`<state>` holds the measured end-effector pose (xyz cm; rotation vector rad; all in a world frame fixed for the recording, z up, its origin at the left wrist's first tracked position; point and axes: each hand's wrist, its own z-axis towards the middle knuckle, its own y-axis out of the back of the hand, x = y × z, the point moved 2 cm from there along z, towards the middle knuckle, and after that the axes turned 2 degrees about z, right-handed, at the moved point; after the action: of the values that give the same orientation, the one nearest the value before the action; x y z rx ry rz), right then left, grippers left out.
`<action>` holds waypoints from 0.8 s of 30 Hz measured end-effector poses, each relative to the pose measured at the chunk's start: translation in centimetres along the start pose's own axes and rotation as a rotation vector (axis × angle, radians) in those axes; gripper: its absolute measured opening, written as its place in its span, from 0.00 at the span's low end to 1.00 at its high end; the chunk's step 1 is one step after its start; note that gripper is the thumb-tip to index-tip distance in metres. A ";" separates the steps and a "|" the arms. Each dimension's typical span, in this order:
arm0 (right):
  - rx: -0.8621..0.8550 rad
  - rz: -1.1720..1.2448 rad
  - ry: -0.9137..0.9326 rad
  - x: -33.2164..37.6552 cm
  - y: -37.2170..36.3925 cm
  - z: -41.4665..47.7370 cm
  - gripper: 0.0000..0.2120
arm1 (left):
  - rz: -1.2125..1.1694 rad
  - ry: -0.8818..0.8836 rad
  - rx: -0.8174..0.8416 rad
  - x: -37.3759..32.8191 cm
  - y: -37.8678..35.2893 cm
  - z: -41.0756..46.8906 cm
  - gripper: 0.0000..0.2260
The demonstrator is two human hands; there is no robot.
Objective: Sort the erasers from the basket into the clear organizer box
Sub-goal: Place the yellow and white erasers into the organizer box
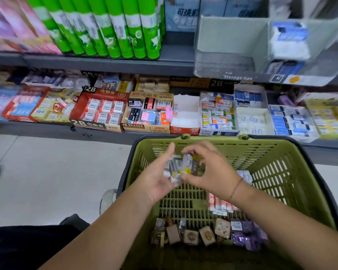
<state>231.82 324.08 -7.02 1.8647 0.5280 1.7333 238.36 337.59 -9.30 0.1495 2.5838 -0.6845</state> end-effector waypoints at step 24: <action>-0.229 0.423 0.019 7.1 19.4 -0.5 0.22 | -0.013 -0.230 0.301 -10.0 -17.9 -7.2 0.14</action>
<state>230.60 313.41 10.60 1.8878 -0.0697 1.9786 240.43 325.70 8.79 0.1402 2.2539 -1.0293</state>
